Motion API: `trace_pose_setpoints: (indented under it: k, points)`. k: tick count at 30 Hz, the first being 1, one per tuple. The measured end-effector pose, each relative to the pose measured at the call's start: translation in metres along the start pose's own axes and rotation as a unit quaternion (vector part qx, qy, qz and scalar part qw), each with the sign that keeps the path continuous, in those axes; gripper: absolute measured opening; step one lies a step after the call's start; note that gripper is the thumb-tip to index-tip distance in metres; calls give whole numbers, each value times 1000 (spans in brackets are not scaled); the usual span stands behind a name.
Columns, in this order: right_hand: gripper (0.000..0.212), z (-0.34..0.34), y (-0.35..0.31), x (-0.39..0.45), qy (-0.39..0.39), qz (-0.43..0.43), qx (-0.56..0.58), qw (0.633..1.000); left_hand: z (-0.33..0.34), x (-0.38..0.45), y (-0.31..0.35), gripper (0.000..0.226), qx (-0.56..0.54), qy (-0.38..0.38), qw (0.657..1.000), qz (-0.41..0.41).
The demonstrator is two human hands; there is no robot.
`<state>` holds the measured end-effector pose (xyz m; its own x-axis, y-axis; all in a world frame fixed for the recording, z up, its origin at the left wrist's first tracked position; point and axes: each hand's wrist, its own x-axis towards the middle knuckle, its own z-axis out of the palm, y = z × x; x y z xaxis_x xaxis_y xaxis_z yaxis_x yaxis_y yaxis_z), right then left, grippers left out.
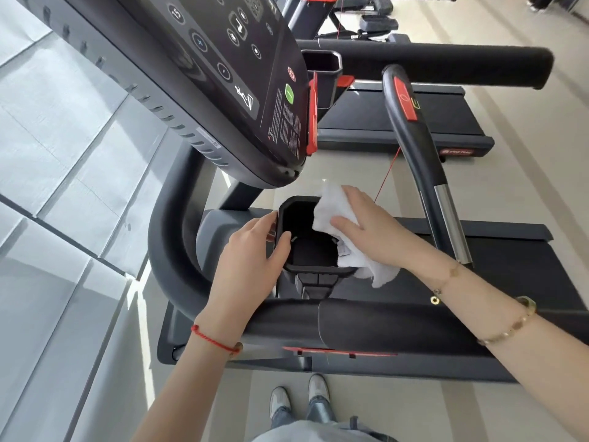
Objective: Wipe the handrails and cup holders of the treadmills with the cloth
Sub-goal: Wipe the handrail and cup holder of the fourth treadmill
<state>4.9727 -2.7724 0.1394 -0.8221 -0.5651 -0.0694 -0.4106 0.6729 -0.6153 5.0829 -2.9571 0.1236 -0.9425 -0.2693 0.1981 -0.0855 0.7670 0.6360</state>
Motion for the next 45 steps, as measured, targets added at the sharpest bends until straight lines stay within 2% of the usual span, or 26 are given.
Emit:
trace_pose_setpoints:
  k: [3, 6, 11, 17, 19, 23, 27, 29, 32, 35, 38, 45]
  points:
    - [61, 16, -5, -28, 39, 52, 72, 995, 0, 1, 1, 44, 2, -3, 1000, -1]
    - [62, 18, -9, -26, 39, 81, 65, 994, 0, 1, 1, 43, 4, -2, 1000, -3]
    - [48, -5, -15, 9, -8, 64, -1, 998, 1, 0, 0, 44, 6, -3, 1000, -4]
    - [52, 19, -15, -39, 32, 88, 65, 993, 2, 1, -1, 45, 6, -2, 1000, -11]
    - [53, 18, -13, -35, 30, 87, 53, 994, 2, 0, 0, 44, 9, 0, 1000, -12]
    - [52, 2, -11, 2, 19, -13, -40, 999, -2, -6, 6, 45, 22, 11, 1000, -20]
    - [46, -8, -17, 42, -85, -168, -123, 974, -3, -12, 12, 43, 30, 24, 999, -25]
    - [45, -5, -21, 52, -110, -207, -160, 959, -3, -15, 15, 44, 32, 27, 999, -31]
    - [47, -1, -18, 54, -99, -224, -182, 952, -3, -21, 18, 45, 38, 32, 998, -37]
    - [51, -9, -10, 39, -90, -204, -122, 967, -2, -26, 19, 45, 34, 40, 998, -44]
    - [51, -27, -5, 10, -113, -168, -36, 979, -4, -32, 21, 47, 36, 37, 998, -40]
    - [51, -45, -21, -60, -151, -135, 55, 978, -18, -55, 29, 42, 35, 47, 998, 4]
